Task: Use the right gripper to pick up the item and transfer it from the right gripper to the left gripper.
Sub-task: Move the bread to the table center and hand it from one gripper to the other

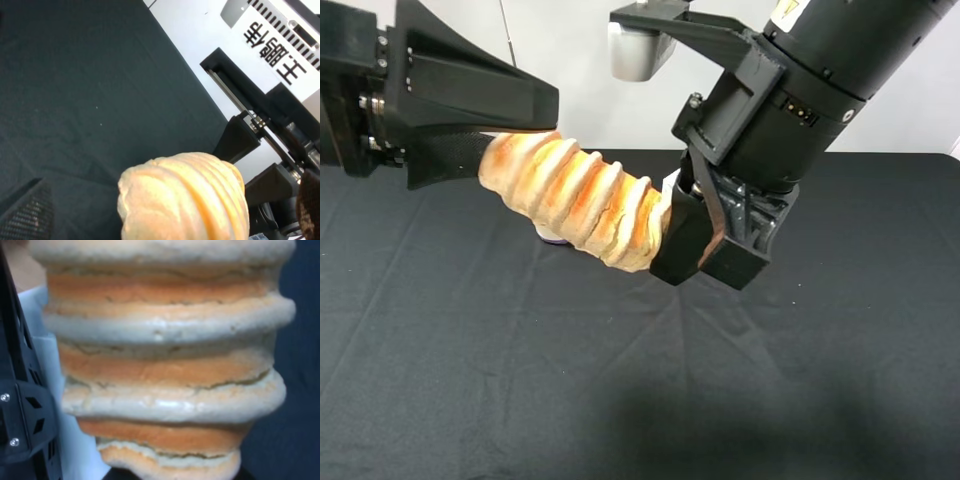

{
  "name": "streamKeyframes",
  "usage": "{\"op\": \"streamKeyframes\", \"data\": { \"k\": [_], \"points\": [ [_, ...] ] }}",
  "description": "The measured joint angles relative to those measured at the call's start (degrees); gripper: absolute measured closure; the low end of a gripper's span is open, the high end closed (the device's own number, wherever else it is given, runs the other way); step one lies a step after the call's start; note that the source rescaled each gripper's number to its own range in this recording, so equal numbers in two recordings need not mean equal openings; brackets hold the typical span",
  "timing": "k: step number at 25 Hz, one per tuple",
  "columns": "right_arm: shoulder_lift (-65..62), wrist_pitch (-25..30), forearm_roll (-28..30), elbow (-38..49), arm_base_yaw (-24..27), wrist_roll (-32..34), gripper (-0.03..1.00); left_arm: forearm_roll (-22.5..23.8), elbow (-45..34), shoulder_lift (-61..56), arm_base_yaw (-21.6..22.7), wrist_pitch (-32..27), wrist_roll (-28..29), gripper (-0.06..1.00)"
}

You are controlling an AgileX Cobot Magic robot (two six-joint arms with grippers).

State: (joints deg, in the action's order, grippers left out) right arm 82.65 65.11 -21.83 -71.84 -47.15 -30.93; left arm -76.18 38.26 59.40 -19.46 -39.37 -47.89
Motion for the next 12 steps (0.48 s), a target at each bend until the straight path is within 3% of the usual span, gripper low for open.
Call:
{"op": "streamKeyframes", "data": {
  "k": [12],
  "points": [
    [0.0,-3.0,-0.1,0.0,0.0,-0.2,0.95,-0.5,-2.0,0.0,0.0,-1.5,1.0,-0.02]
  ]
}}
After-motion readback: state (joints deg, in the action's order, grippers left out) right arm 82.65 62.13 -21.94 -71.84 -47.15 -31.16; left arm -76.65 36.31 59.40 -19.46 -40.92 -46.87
